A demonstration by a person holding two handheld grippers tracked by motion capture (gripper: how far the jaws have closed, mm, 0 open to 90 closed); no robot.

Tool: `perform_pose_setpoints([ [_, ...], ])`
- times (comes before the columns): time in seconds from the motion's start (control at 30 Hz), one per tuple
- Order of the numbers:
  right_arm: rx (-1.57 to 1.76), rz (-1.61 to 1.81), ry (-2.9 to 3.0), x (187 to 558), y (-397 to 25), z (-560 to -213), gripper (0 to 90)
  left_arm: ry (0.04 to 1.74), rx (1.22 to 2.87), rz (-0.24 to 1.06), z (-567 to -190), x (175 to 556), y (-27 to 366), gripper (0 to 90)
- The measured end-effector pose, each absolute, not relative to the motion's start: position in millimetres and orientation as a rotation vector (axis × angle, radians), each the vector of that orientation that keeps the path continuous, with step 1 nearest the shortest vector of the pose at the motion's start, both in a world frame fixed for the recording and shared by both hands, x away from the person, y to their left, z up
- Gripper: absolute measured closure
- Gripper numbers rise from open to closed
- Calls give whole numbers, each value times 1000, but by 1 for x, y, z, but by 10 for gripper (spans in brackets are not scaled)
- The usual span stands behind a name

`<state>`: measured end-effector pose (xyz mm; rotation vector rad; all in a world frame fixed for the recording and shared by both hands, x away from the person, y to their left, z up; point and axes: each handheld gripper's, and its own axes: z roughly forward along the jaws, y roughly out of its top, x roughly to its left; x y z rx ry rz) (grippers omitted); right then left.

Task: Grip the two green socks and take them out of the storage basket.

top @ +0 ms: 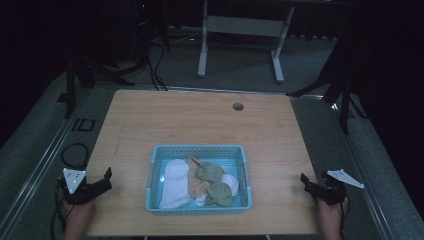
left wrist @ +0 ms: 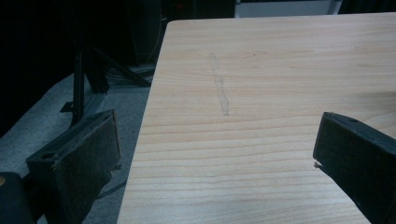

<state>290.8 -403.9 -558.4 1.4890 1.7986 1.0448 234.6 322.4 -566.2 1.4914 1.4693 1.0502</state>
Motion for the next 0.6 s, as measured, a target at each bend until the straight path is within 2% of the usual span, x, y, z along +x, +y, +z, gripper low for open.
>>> perform_pose_setpoints([
  [0.6,1433,1186,2074,299,-409,-561,127,1471,1506,1043,-566,235,322,4],
])
